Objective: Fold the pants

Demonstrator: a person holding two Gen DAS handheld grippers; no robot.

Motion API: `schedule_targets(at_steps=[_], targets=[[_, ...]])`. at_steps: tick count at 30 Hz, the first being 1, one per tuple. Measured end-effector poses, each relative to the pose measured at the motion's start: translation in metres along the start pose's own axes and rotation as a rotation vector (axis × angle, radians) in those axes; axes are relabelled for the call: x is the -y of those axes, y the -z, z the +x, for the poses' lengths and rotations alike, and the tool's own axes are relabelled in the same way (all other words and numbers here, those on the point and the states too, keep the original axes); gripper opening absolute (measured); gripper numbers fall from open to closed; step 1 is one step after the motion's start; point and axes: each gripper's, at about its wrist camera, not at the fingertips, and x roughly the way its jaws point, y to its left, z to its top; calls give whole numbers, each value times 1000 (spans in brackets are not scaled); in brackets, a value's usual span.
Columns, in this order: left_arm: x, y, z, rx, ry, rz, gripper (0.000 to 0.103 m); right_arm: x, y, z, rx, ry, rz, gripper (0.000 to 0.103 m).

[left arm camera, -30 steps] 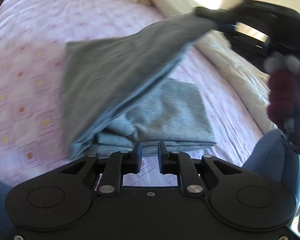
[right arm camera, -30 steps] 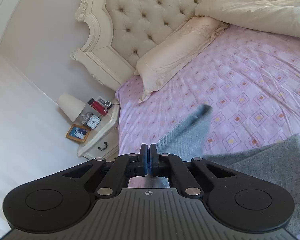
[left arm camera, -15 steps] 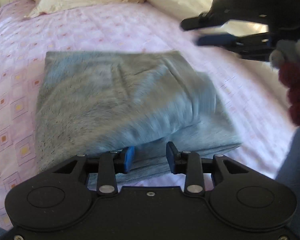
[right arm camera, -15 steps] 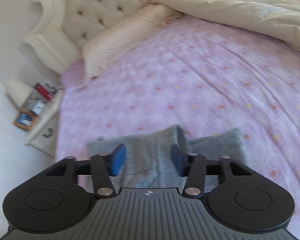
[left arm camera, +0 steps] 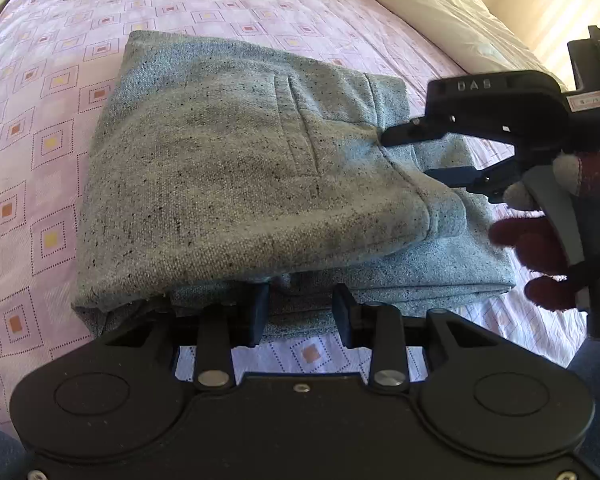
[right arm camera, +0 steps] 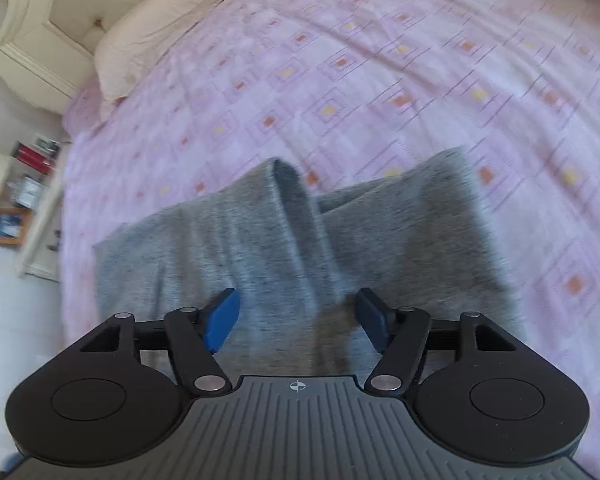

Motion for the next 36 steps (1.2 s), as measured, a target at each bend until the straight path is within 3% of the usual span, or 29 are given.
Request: schedule_targets(at_steps=[2, 4, 10, 16, 21, 25, 29, 33, 36], targets=[[3, 2, -2, 9, -6, 12, 43, -3, 0, 4, -77, -69, 16, 24], [8, 6, -8, 35, -16, 40, 43, -16, 0, -9, -36, -92, -56, 14], [36, 18, -27, 189, -64, 228, 44, -56, -3, -69, 109, -330, -156, 13], [53, 13, -21, 215, -100, 329, 48, -84, -4, -92, 135, -396, -242, 13], [48, 6, -12, 247, -162, 278, 48, -81, -7, -89, 124, -402, -229, 13], [24, 1, 2, 140, -263, 125, 49, -74, -14, -85, 136, -385, -194, 13], [3, -8, -5, 102, -236, -28, 48, -58, -14, -90, 149, -334, -164, 13], [6, -4, -19, 27, -215, -3, 48, -37, -13, -97, 151, -234, -154, 13], [0, 3, -34, -43, -134, -15, 48, -23, -14, -101, 136, -154, -154, 13]])
